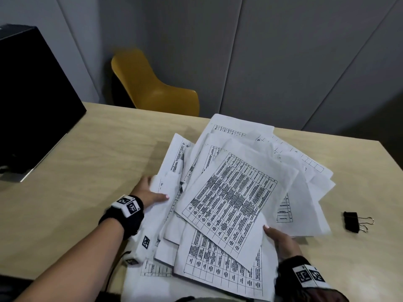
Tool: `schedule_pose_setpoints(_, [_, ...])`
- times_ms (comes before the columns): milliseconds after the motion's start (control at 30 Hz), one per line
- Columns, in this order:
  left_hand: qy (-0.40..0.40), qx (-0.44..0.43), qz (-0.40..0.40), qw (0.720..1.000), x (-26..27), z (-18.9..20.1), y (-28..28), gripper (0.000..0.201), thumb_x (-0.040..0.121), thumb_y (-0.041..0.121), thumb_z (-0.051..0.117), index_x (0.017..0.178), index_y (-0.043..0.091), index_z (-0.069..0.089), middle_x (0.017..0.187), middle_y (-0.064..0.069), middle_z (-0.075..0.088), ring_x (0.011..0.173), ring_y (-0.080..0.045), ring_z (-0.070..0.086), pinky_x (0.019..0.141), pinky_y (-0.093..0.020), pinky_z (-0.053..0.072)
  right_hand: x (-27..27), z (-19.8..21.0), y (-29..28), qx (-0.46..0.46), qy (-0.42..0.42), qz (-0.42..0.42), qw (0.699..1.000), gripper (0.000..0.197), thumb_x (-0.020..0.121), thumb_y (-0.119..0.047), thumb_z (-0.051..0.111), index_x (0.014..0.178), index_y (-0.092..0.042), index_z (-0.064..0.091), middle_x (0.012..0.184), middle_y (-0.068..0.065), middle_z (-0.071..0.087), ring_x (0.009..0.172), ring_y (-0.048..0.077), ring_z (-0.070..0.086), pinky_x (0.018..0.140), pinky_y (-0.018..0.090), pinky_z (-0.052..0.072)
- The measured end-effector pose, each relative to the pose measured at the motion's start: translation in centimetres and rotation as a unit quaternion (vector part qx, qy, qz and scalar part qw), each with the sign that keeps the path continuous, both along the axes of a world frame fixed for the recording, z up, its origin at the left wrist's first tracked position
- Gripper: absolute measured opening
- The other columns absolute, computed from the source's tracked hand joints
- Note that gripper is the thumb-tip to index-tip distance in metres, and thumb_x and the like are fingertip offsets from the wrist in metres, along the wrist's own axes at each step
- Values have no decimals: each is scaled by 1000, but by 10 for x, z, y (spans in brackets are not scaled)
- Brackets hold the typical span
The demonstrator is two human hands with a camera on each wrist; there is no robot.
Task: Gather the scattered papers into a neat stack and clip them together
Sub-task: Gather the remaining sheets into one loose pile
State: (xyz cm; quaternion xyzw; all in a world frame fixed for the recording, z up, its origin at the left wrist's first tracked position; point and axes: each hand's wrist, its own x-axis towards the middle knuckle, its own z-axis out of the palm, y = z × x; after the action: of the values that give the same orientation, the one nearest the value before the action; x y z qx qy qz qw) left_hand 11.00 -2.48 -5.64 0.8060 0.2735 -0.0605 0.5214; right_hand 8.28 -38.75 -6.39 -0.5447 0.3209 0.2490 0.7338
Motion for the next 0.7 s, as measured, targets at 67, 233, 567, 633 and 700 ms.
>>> schedule_pose_setpoints(67, [45, -7, -47, 998, -9, 0, -6, 50, 63, 2, 81, 107, 8, 57, 99, -9, 64, 89, -21, 59, 83, -26, 41, 0, -1, 0, -1, -1, 0, 1000, 19, 87, -9, 52, 94, 3, 64, 68, 17, 73, 54, 31, 69, 52, 33, 56])
schedule_pose_setpoints(233, [68, -118, -23, 990, -27, -11, -2, 60, 43, 20, 80, 99, 5, 63, 99, -14, 68, 89, -25, 62, 91, -34, 46, 1, -3, 1, 4, -3, -12, 1000, 30, 69, -16, 71, 89, 6, 67, 66, 19, 72, 51, 32, 68, 49, 36, 58])
schedule_pose_setpoints(567, [-16, 143, 157, 977, -40, 47, 26, 26, 84, 9, 58, 109, -1, 62, 104, -24, 66, 93, -37, 63, 83, -38, 47, 5, -12, 7, -51, -8, -37, 998, 21, 78, -2, 60, 93, 12, 63, 66, 15, 72, 53, 27, 68, 59, 31, 59])
schedule_pose_setpoints(633, [-56, 176, 172, 968, -40, 81, 30, 27, 88, 9, 55, 112, -2, 60, 101, -23, 64, 92, -37, 60, 84, -40, 47, 6, -13, 8, -50, -11, -45, 998, 8, 81, 3, 56, 81, 9, 61, 52, 11, 68, 40, 22, 64, 37, 23, 51])
schedule_pose_setpoints(700, [-96, 232, 168, 953, -40, 115, 31, 27, 89, 9, 54, 111, -6, 58, 102, -28, 62, 90, -38, 59, 80, -40, 45, 6, -12, 8, -46, -21, -49, 998, 7, 81, 4, 56, 79, 9, 60, 58, 13, 70, 38, 22, 63, 33, 22, 48])
